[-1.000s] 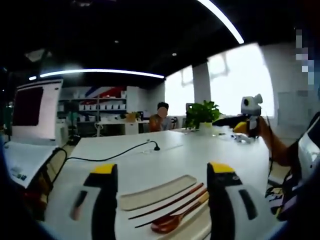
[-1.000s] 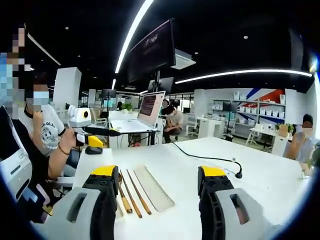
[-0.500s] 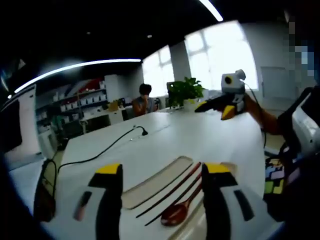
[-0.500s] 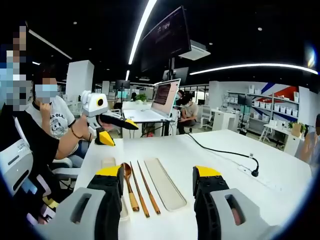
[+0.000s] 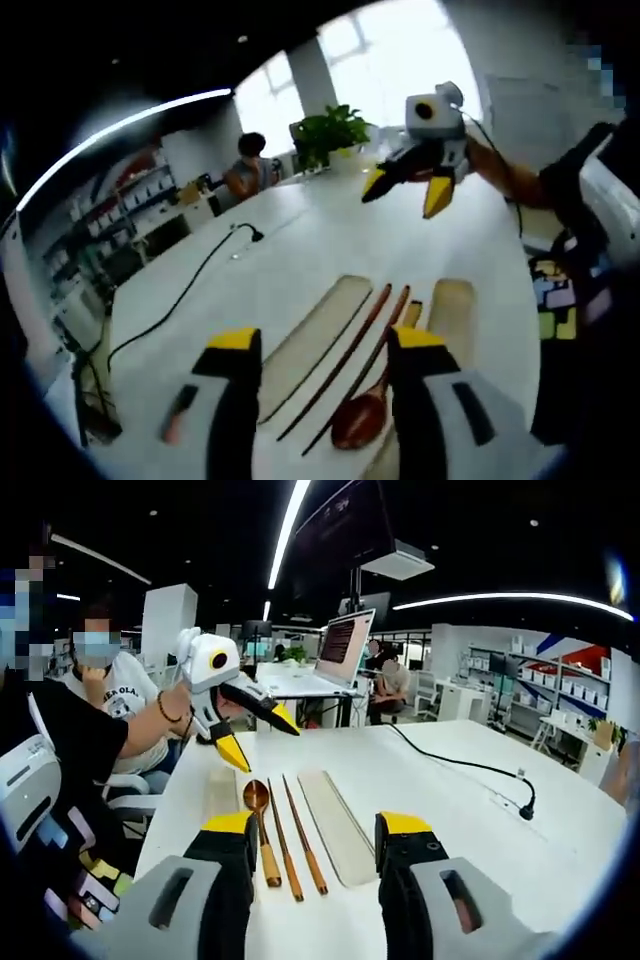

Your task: Arrange the utensils inside the cutlery case until each visible utensil rests in its matching compartment.

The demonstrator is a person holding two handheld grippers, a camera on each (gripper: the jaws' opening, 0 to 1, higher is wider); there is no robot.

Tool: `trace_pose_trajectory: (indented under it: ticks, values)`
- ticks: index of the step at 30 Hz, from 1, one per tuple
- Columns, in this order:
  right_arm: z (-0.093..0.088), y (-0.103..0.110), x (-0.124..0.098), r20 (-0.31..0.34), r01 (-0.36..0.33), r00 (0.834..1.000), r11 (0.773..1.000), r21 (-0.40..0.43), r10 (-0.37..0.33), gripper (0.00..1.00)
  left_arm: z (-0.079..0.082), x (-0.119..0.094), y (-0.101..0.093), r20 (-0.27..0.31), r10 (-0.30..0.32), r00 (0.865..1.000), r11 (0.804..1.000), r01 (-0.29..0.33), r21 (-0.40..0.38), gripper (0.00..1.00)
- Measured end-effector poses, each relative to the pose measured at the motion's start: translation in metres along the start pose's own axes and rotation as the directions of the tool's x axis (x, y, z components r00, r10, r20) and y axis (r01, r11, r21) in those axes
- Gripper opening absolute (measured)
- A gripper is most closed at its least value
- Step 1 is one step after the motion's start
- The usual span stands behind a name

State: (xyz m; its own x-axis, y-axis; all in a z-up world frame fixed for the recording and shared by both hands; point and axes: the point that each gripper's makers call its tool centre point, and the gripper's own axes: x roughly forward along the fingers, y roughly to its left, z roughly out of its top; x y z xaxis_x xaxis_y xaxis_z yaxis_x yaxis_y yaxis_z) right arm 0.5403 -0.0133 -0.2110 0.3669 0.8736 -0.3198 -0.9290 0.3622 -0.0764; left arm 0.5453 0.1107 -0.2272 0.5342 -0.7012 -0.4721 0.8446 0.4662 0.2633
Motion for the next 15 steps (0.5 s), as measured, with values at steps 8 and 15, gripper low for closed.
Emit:
trace_pose_trajectory:
  ticks: [8, 15]
  values:
    - [-0.020, -0.004, 0.008, -0.058, -0.014, 0.998, 1.000, 0.004, 0.015, 0.40, -0.009, 0.024, -0.009, -0.141, -0.090, 0.986, 0.989, 0.105, 0.108, 0.35]
    - [-0.034, -0.004, 0.015, -0.105, -0.042, 0.993, 0.999, 0.009, 0.043, 0.35, -0.016, 0.033, -0.004, -0.247, -0.081, 0.966, 0.963, 0.140, 0.232, 0.25]
